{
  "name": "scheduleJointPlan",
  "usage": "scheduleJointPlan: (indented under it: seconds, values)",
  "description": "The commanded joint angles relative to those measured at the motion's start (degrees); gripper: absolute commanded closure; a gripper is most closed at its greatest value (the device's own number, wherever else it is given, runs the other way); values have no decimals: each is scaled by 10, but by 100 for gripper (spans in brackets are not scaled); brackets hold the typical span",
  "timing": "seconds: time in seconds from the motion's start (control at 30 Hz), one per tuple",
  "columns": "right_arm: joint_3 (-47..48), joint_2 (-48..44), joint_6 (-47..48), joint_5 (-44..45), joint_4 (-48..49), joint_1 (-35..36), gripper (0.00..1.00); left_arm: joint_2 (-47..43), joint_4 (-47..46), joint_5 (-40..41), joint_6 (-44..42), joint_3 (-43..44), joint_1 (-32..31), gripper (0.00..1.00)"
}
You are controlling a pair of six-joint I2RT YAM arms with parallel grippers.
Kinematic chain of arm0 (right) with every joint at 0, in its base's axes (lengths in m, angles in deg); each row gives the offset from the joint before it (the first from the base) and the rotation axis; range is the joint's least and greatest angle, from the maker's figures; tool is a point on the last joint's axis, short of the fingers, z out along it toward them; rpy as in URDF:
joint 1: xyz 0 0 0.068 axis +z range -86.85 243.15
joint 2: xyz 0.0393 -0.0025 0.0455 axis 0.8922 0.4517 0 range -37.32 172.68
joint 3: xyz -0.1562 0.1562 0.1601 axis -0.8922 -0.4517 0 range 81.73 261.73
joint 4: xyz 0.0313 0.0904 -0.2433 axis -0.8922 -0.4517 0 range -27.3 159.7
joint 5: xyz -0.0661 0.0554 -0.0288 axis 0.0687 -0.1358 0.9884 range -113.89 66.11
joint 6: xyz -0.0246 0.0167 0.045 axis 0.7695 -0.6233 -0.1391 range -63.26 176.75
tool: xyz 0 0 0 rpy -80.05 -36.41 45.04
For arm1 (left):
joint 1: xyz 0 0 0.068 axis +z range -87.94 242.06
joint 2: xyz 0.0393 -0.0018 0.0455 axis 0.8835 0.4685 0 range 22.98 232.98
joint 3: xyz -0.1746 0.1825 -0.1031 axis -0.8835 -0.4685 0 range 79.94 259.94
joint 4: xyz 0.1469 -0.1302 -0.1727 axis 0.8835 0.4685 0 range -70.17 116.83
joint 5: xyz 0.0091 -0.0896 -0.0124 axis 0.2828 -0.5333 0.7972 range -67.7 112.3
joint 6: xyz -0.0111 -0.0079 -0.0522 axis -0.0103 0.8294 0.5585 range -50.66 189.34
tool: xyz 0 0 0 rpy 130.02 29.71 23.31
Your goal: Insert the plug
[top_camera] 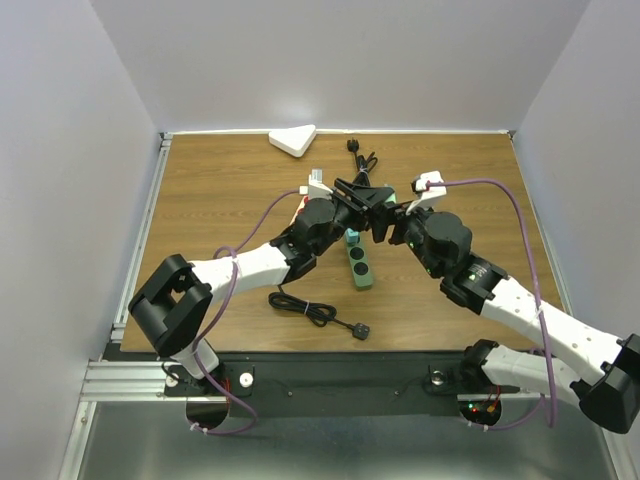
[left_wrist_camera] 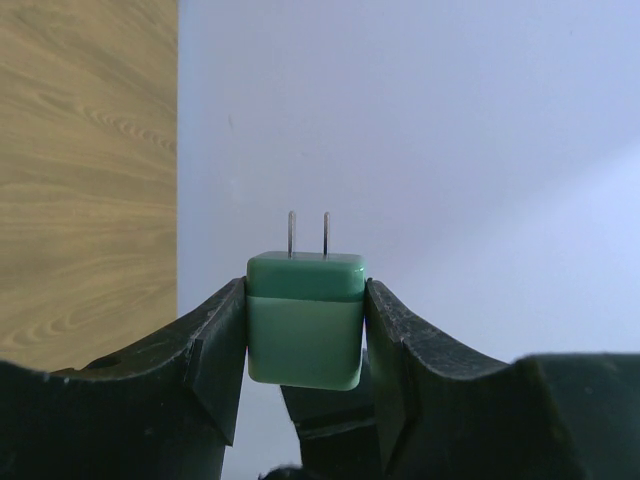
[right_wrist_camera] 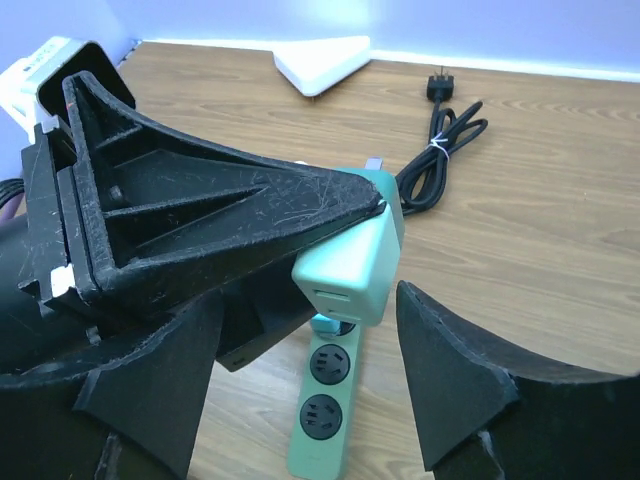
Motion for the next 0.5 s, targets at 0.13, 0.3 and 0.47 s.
scheduleJointPlan:
  seconds: [0.13, 0.3, 0.47]
  values:
    - [32, -17, 35, 66, 52, 10, 25, -45, -20, 19, 19, -14, -14, 100]
    - [28, 7, 42, 79, 52, 9, 26, -56, -20, 17, 28, -23, -19, 100]
    - [17, 13, 61, 82, 83, 9, 33, -69, -21, 16, 34, -33, -26, 100]
